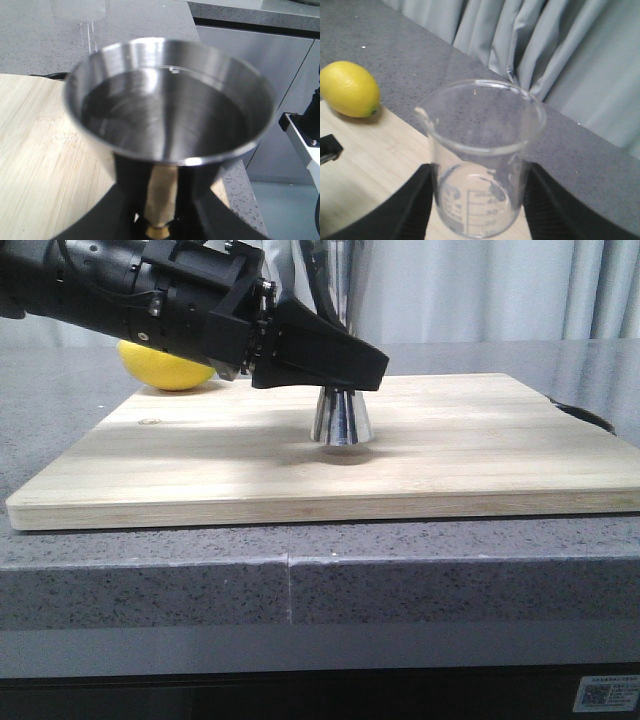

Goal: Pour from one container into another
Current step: 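Tilt the beaker upright and lift it away from the jigger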

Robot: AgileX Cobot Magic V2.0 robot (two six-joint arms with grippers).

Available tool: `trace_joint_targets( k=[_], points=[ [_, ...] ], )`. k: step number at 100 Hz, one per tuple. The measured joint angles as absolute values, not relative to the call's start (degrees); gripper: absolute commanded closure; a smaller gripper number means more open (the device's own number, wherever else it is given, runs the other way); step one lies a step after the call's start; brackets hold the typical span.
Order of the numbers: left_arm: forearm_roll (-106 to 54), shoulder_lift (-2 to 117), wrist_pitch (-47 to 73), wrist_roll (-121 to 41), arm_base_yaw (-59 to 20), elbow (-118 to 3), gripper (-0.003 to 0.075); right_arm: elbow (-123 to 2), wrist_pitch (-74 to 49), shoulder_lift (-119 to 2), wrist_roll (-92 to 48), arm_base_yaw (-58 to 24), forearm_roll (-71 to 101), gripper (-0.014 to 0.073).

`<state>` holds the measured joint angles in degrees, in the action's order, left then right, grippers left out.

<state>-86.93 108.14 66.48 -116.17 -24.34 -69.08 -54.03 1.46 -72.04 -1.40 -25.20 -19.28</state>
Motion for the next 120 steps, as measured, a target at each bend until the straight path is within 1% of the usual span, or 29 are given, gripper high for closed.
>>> trace_joint_targets(
  k=[16,30,72,91,120],
  points=[
    [-86.93,108.14,66.48,-116.17,-24.34,-69.08,0.0731,-54.03,1.59,-72.04,-1.40,-21.78,-17.24,0.0344],
    [-86.93,108.14,66.48,-116.17,-24.34,-69.08,0.0731,-54.03,2.63,-72.58,-1.40,-20.86,-16.59,0.0344],
    [-86.34,108.14,66.48,-115.41,-24.34,-69.08,0.0731,-54.03,10.82,-84.08,-1.40,-20.86,-13.10,0.0344],
    [-85.97,108.14,66.48,-115.29,-24.34,-69.08,0.0731,-49.71,21.26,-85.24,-1.40,-20.12,-10.08,0.0344],
    [-85.85,108.14,66.48,-115.19,-24.34,-69.08,0.0731,-40.16,32.43,-85.24,-0.44,-16.58,-8.84,0.0344]
  ],
)
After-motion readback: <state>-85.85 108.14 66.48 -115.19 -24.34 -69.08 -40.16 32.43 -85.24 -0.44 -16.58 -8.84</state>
